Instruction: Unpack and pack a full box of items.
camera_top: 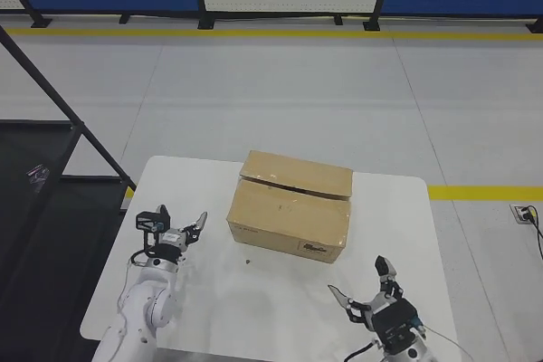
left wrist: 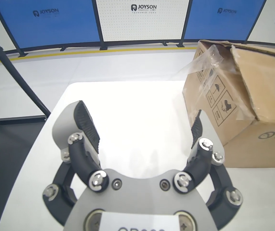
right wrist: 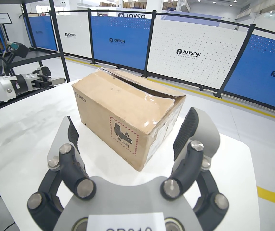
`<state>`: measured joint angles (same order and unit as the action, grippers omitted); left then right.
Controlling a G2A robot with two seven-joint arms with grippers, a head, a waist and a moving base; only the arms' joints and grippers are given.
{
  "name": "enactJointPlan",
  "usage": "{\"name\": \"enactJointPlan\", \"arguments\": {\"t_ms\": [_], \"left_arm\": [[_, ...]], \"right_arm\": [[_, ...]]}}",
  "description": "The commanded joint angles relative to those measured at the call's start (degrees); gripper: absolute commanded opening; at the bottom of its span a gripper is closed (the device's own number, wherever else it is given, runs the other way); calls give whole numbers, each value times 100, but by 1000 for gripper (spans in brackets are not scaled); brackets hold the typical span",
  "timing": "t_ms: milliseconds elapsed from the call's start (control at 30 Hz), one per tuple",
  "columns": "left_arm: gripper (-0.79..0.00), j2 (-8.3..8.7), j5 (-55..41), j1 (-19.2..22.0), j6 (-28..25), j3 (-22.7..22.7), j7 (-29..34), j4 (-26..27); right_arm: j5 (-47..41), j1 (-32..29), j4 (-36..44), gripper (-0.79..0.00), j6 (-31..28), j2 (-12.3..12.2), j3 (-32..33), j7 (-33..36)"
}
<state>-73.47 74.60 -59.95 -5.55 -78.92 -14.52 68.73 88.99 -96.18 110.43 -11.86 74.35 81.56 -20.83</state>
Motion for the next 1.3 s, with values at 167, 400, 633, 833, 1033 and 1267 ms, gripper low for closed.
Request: {"name": "enactJointPlan", "arguments": {"t_ms": [167, 400, 633, 833, 1033, 1267], "left_arm": [[0, -99, 65, 632, -124, 370, -303, -856], [0, -157, 110, 887, -240, 565, -440, -1194], [0, -182, 160, 842, -363, 677, -585, -1152], [0, -191, 160, 744, -355, 703, -610, -1019], [0, -199, 184, 601, -361, 741, -614, -826], [0, -205, 85, 487, -315, 701, -621, -671]], "right_arm": [[-666, 286, -344, 0, -236, -16, 227, 495], [-921, 743, -596, 0, -137, -5, 190, 1086], [-921, 743, -596, 0, -137, -5, 190, 1086], [-1531, 1181, -768, 0, -94, 28, 130, 1551], [-2747, 1960, -1309, 0, -154, 71, 151, 2231], [-2707, 2032, -1355, 0, -37, 66, 193, 2364]]}}
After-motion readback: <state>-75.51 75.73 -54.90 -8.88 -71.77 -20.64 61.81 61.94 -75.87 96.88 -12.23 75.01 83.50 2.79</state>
